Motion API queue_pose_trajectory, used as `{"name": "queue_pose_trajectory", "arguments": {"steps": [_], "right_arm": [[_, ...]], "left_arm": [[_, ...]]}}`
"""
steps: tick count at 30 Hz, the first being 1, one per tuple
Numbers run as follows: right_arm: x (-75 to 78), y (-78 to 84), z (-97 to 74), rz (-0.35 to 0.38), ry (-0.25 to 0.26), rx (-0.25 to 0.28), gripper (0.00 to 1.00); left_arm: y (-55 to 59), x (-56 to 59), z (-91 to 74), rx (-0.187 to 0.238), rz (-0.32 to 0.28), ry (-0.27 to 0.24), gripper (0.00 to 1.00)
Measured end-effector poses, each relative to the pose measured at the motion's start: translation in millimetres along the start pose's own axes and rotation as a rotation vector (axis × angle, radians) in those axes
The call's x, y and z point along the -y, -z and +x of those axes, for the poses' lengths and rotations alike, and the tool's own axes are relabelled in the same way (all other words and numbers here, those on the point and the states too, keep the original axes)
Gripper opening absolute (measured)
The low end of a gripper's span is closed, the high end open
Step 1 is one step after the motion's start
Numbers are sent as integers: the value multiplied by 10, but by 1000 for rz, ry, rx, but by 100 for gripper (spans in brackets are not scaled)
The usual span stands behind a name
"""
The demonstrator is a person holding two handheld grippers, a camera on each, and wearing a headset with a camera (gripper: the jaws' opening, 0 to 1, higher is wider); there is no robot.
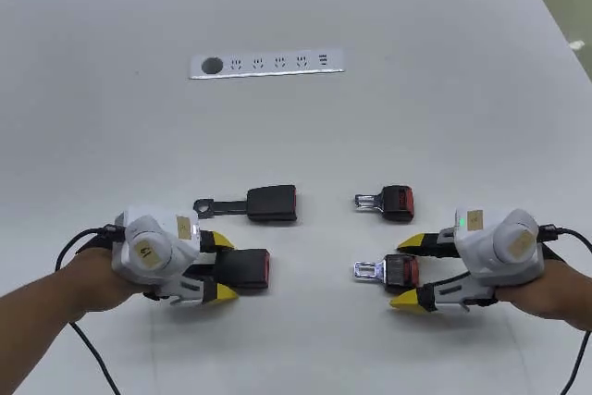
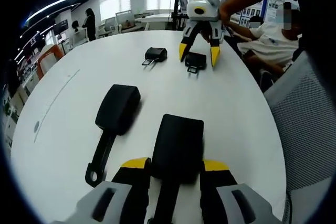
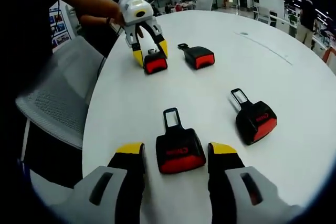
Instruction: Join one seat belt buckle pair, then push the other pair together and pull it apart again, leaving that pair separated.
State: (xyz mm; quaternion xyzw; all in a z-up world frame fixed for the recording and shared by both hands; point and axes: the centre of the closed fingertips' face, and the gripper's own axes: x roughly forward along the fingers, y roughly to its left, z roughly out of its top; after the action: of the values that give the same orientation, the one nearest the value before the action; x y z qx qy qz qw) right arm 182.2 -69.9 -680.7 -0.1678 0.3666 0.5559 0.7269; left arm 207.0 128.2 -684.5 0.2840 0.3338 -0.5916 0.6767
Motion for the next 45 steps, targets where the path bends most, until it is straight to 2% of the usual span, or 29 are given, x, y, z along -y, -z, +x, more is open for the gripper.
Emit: {"name": "queue_pose_trajectory", "arguments": {"steps": [1,2,3,4,6,8,10,19,27,33,45], "right_arm": [[1,0,8,-1,-3,-2,45],[15,20,12,-4,-5,-10,44],[20,29,15,-26,-6,-21,43],[65,72,5,-79,8,-48,41],[74,78,10,-103,11,-58,34],[68,60,0,-96,2,-58,34],[72,82,0,-135,-3,-87,34],[100,134,4,-150,-18,-126,33],[92,150,7,-147,-11,-132,33],[63,84,77,-150,-15,-133,33],[32,-27,201,-168,-18,-167,33]], "left_arm": [[-18,21,9,14,-12,14,36],[0,15,0,7,-13,13,35],[8,13,2,5,-4,15,35],[17,12,3,4,6,16,35],[24,11,10,-1,10,20,35],[40,9,12,-6,9,20,35],[46,14,11,-6,7,20,34],[68,17,18,-25,12,25,34],[84,9,26,-40,4,23,34],[88,4,27,-52,2,24,34],[98,1,33,-76,-3,24,34]]}}
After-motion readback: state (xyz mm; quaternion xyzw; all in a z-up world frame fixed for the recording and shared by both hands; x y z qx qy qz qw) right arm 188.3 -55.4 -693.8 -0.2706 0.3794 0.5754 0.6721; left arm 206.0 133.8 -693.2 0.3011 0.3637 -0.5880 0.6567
